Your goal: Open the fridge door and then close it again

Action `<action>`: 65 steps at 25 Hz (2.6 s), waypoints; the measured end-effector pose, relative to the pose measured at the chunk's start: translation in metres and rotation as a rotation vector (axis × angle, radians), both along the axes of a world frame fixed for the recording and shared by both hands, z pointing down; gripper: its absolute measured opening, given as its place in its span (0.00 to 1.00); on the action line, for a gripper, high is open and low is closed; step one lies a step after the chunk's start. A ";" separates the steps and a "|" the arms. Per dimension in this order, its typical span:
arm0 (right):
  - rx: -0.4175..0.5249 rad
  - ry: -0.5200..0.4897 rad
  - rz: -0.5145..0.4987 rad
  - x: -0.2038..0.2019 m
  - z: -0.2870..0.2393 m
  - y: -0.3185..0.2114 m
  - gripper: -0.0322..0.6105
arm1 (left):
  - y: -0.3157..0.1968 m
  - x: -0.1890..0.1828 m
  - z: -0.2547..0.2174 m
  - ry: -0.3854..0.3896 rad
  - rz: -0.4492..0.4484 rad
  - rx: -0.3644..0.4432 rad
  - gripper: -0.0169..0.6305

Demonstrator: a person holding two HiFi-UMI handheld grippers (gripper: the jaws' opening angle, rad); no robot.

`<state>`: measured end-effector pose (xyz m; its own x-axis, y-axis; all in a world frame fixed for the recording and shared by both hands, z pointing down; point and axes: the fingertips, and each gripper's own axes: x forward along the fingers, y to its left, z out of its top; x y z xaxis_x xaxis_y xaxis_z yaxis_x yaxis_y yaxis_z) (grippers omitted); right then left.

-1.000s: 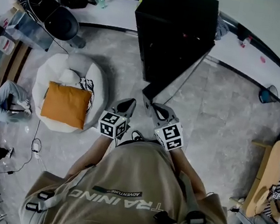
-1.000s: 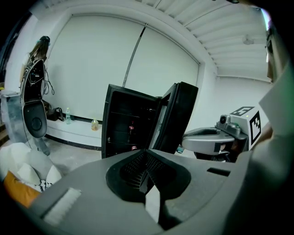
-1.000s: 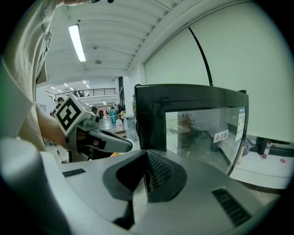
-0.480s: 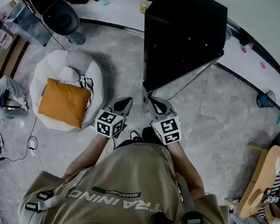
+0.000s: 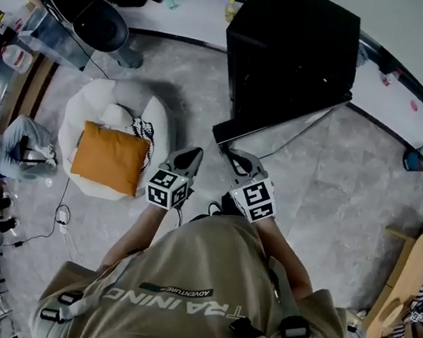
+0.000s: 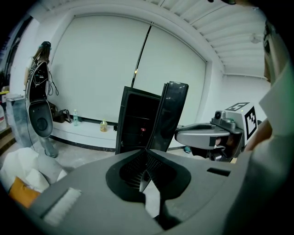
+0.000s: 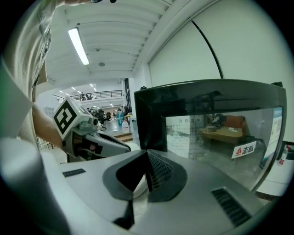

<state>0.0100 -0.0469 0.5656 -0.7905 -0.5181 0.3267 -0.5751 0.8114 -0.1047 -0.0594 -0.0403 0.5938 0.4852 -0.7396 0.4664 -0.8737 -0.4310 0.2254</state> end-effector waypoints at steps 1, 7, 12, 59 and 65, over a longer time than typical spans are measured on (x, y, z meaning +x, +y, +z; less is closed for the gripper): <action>-0.007 -0.007 -0.007 -0.002 0.000 -0.002 0.04 | -0.004 -0.002 0.001 -0.008 0.001 -0.006 0.03; -0.010 -0.036 -0.056 -0.013 0.000 -0.016 0.04 | -0.028 -0.014 -0.001 -0.036 -0.021 -0.019 0.03; -0.015 -0.058 -0.073 -0.014 0.000 -0.035 0.04 | -0.047 -0.015 -0.006 -0.052 -0.041 -0.015 0.03; -0.052 0.044 -0.039 -0.026 0.017 -0.167 0.04 | -0.187 -0.049 0.003 0.014 -0.059 -0.006 0.03; -0.063 0.077 0.013 -0.034 0.019 -0.184 0.04 | -0.209 -0.055 0.000 0.029 0.001 -0.002 0.03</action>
<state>-0.0243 -0.2307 0.5847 -0.7553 -0.5048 0.4180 -0.5938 0.7970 -0.1103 -0.1141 -0.2497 0.5939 0.4991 -0.7381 0.4540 -0.8665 -0.4313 0.2514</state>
